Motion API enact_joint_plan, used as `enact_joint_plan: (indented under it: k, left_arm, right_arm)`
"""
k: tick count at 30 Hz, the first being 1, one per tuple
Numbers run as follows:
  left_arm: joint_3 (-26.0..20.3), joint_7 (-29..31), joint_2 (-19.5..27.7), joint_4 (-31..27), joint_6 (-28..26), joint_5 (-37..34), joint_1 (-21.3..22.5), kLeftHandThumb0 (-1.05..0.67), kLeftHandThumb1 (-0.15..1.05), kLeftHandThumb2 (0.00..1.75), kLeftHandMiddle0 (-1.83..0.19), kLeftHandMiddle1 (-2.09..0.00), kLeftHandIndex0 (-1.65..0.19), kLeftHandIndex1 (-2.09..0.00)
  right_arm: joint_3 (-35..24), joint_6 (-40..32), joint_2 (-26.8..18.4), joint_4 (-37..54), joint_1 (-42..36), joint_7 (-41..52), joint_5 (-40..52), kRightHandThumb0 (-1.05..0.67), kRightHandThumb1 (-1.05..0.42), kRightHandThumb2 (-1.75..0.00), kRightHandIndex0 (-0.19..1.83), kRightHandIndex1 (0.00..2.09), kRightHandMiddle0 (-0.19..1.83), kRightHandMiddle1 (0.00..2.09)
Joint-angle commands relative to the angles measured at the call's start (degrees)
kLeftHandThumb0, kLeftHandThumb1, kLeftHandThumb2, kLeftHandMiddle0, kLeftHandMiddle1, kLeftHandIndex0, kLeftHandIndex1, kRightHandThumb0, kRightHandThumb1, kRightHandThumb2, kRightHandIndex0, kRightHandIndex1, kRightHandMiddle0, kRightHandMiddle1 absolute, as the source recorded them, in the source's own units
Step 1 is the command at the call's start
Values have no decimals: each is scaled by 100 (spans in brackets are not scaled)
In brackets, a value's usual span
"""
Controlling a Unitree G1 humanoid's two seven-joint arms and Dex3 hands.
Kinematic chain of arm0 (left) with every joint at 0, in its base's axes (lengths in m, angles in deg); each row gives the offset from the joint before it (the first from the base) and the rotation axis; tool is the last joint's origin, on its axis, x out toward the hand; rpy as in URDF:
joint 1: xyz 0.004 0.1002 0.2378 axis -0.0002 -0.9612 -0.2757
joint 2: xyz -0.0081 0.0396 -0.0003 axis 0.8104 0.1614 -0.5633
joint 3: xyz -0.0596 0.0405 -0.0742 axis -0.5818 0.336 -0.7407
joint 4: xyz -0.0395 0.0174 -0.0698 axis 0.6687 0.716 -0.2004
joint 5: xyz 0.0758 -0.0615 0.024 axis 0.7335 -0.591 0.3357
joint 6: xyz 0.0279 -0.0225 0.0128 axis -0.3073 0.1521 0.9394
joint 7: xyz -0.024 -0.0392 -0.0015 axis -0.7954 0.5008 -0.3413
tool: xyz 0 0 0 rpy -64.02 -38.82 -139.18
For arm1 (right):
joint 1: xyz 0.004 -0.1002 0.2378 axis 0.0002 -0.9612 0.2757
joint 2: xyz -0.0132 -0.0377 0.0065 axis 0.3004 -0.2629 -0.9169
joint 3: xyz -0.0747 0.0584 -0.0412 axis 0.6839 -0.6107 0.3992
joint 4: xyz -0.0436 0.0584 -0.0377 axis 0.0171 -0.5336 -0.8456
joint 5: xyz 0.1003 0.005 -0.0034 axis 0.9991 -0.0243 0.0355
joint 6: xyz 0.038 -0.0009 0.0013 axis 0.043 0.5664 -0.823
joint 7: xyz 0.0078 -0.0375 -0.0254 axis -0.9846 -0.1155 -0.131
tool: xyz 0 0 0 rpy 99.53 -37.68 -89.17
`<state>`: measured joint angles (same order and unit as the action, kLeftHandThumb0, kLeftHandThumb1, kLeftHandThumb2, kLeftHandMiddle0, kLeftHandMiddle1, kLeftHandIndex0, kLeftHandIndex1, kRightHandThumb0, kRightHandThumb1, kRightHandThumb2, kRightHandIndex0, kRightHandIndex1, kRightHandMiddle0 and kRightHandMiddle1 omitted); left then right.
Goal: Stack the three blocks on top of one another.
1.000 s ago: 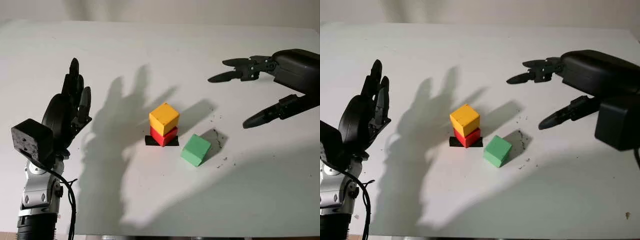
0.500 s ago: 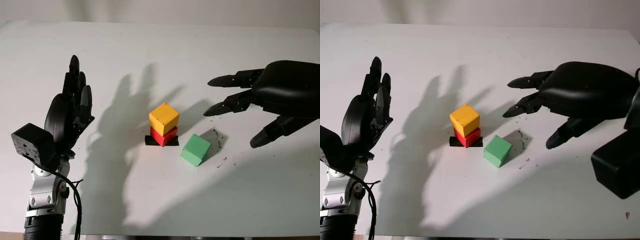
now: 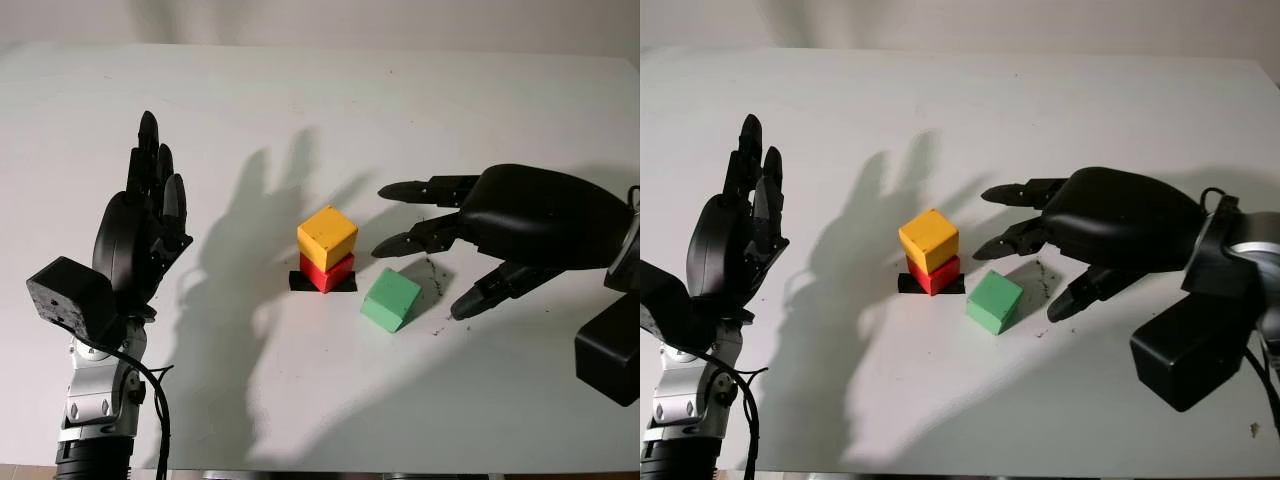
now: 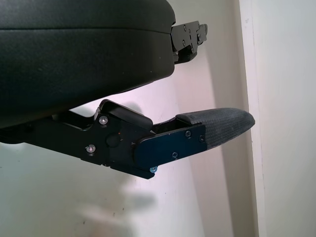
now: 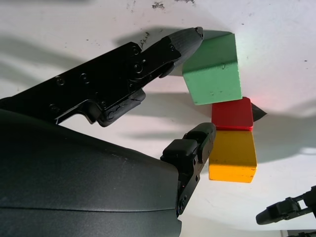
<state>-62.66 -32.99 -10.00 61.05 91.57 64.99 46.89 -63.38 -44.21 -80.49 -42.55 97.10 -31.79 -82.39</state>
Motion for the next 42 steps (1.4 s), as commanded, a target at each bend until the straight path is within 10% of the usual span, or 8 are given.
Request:
enact_joint_plan:
  k: [1, 42]
  left_arm:
    - [22, -25, 28, -127, 5, 39, -103, -76, 105, 68, 19, -4, 19, -3]
    - [48, -47, 56, -221, -116, 100, -205, -75, 105, 66, 18, -5, 18, -5]
  right_arm:
    - [52, -76, 24, 26, 37, 26, 12, -66, -83, -6, 15, 2, 63, 6]
    - [538, -68, 549, -444, 25, -449, -552, -56, -79, -5, 11, 6, 78, 11]
